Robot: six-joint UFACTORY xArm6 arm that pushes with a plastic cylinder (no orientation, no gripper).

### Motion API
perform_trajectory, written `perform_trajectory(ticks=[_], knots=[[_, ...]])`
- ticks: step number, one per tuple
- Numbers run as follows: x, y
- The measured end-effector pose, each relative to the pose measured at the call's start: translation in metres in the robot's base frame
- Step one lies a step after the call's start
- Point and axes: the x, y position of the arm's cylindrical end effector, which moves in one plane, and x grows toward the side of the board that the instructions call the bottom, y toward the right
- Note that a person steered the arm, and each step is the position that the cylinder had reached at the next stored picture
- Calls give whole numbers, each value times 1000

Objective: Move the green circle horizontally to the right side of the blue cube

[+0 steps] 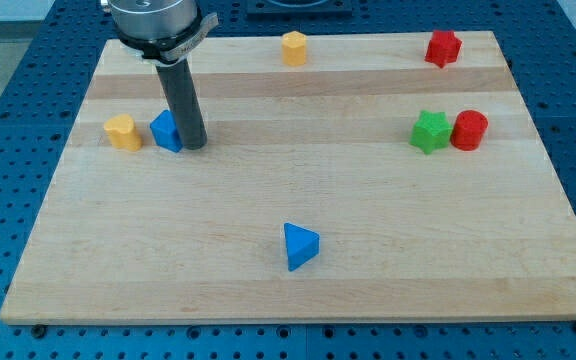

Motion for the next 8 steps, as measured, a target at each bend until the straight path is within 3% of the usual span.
perform_trajectory(ticks=[2, 3, 6, 8], knots=[[-19, 43], [-46, 35], [-103, -103], [-167, -149]])
